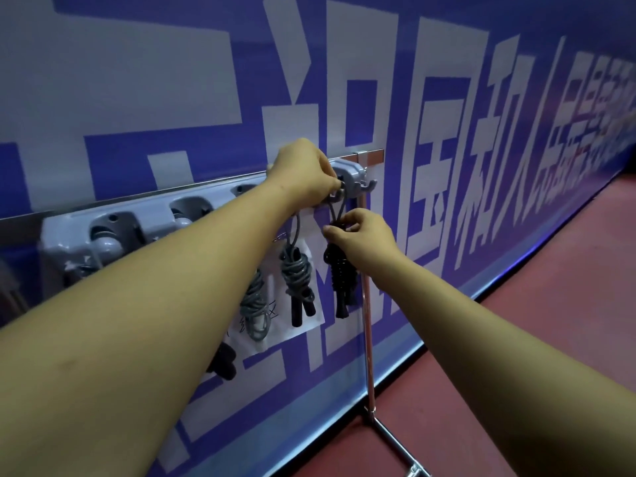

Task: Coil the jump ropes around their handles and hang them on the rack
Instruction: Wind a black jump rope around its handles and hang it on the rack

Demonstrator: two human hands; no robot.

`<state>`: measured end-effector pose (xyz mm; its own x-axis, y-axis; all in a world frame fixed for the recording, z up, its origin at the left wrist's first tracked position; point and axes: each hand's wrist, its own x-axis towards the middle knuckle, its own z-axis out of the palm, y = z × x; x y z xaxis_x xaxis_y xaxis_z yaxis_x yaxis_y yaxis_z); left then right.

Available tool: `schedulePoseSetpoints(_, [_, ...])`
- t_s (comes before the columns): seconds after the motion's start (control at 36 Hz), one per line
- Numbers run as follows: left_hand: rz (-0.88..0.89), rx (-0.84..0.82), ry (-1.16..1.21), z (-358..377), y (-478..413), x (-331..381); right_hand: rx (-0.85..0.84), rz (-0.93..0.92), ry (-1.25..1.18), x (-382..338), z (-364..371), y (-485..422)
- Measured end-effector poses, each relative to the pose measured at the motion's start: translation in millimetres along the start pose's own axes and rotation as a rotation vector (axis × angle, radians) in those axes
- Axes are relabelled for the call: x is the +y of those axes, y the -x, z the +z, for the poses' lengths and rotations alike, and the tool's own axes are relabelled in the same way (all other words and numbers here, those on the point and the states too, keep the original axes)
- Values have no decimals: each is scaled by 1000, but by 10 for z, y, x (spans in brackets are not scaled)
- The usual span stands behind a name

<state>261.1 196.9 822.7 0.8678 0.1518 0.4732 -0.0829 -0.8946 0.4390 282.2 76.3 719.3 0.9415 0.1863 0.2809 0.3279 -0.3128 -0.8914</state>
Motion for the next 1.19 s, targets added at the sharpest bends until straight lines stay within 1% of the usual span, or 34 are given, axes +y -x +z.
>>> schedulePoseSetpoints(0.14, [-32, 13, 13, 45, -30, 26, 40, 23, 1, 59, 0, -16])
schedulePoseSetpoints(0.31, [-49, -16, -34, 50, -7, 30, -56, 90, 72, 167, -43, -23])
schedulePoseSetpoints(0.47, [39, 91, -28, 10, 194, 112, -72, 98, 115, 52, -159, 121])
schedulePoseSetpoints(0.56, [119, 78, 59, 16, 319, 218, -60, 116, 131, 2, -309, 265])
schedulePoseSetpoints(0.64, [169, -7, 101, 24, 502, 403, -86, 129, 157, -81, -544, 471])
schedulePoseSetpoints(0.75, [173, -162, 192, 172, 801, 623, -165, 187, 240, -51, -910, 906])
schedulePoseSetpoints(0.81, [157, -235, 205, 339, 989, 695, -221, 224, 318, 84, -1064, 1171])
schedulePoseSetpoints(0.89, [155, -414, 188, 788, 1365, 856, -272, 329, 407, 504, -1374, 1681])
schedulePoseSetpoints(0.97, [145, -618, 186, 1312, 1751, 1015, -225, 437, 426, 1015, -1713, 2129])
schedulePoseSetpoints(1.0, [140, -668, 194, 1455, 1855, 1044, -193, 462, 435, 1142, -1794, 2231])
schedulePoseSetpoints(1.11, [172, -901, 227, 2410, 2391, 1354, -20, 592, 452, 1901, -2204, 2787])
schedulePoseSetpoints(1.19, [190, -1053, 249, 3216, 2846, 1572, 2, 730, 438, 2596, -2400, 3211])
